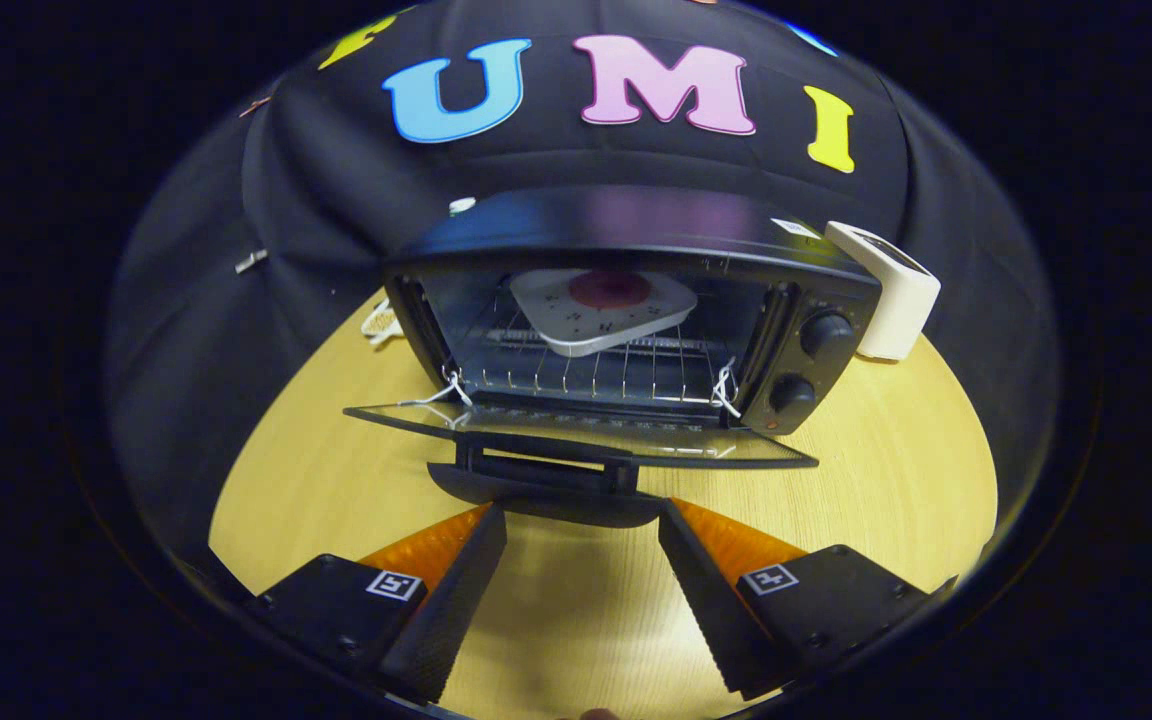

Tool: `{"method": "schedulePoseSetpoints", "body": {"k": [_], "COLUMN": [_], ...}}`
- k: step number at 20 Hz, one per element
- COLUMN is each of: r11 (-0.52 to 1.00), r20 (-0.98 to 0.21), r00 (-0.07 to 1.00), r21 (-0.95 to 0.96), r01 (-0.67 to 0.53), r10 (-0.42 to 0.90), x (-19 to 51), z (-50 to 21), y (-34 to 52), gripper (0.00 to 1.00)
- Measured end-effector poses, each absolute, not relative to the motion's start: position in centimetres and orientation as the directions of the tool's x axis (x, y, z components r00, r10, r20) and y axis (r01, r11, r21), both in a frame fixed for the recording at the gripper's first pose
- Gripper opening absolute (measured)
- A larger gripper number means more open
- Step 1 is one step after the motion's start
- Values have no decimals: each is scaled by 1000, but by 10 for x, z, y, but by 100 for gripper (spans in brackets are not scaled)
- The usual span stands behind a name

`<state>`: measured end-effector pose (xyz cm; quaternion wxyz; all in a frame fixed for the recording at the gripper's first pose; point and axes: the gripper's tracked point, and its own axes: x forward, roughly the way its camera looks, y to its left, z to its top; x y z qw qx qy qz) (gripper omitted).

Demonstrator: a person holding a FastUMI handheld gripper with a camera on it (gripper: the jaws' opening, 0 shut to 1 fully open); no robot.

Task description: Open the toaster oven, put the food inside, and close the toaster oven door.

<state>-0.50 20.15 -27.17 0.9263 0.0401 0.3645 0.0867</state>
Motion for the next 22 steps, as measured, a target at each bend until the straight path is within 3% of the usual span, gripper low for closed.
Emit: {"method": "schedulePoseSetpoints", "body": {"k": [13,22], "r11": [986,996], "r20": [-312,-139], "r00": [945,990], "r21": [160,82], "r01": [-50,40], "r10": [98,-28], "x": [34,-4], "z": [-95,-28], "y": [104,-3], "gripper": [99,98]}}
